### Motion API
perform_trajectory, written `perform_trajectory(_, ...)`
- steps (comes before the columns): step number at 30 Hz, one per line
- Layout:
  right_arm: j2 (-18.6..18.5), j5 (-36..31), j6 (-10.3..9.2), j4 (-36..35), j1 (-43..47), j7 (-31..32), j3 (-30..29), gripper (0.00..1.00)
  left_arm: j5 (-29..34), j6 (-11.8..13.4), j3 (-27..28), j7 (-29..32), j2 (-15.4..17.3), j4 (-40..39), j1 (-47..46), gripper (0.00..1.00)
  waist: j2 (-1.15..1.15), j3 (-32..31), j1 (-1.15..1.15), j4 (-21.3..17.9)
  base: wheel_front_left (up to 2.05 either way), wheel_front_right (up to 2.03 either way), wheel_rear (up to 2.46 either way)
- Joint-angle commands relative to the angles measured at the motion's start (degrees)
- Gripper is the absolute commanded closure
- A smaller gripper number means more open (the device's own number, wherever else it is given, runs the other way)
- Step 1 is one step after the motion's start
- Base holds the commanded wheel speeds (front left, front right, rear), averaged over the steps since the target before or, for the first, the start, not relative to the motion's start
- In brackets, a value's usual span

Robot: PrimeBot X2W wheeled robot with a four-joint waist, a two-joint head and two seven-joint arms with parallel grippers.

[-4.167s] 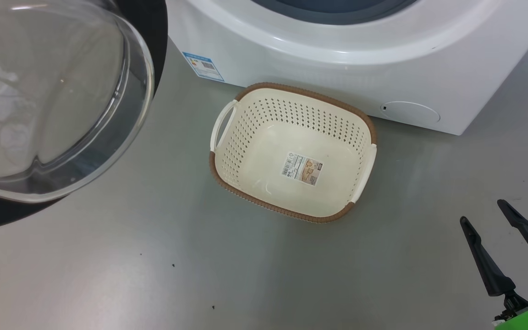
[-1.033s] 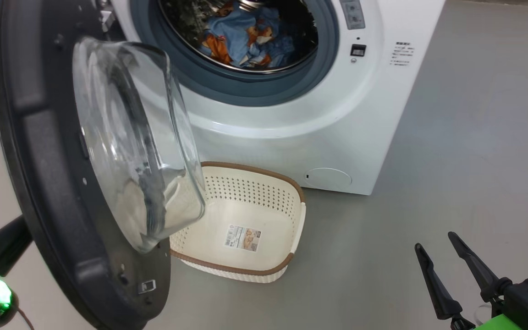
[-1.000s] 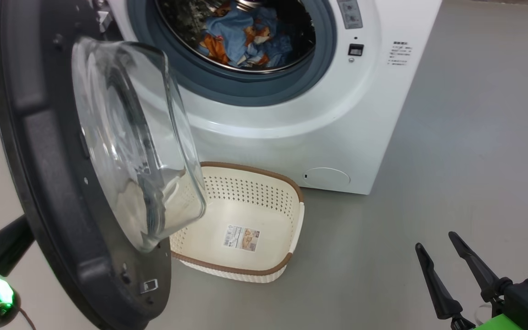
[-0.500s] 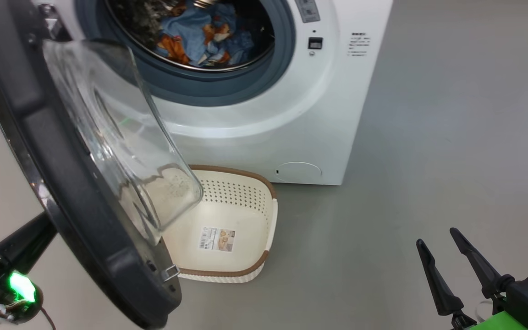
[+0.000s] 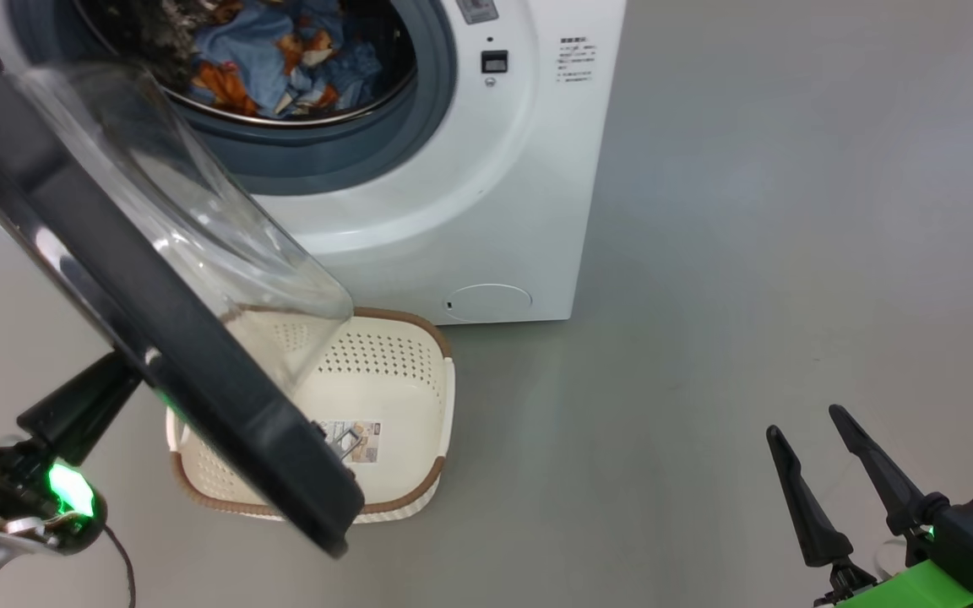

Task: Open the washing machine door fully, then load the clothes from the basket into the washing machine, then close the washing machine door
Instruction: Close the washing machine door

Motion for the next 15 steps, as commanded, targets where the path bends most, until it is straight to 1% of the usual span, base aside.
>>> perform_trajectory(1,-0.7,-0.3,0.35,-1.4,-1.9,-0.7,1.4,0.0,0.3,-1.1,1.6,0.3,1.3,-0.8,-3.2,1.0,0.0,0.4,0.0,-1.0,0.0,0.0,0.0)
perform_trajectory(8,-0.5,-0.1,0.35,-1.2,-2.5,-0.7,1.7,0.0,1.2,-0.9,0.0,0.0,0.0,0.4,-5.6,1.0,0.0,0.9,0.0,-3.4,0.0,0.0,0.0)
perform_trajectory(15,0.1,0.0,0.35,-0.8,-3.2,-0.7,2.2,0.0,1.4,-0.8,-0.4,-0.7,-1.3,2.2,-8.0,1.0,0.0,1.2,0.0,-6.1,0.0,0.0,0.0)
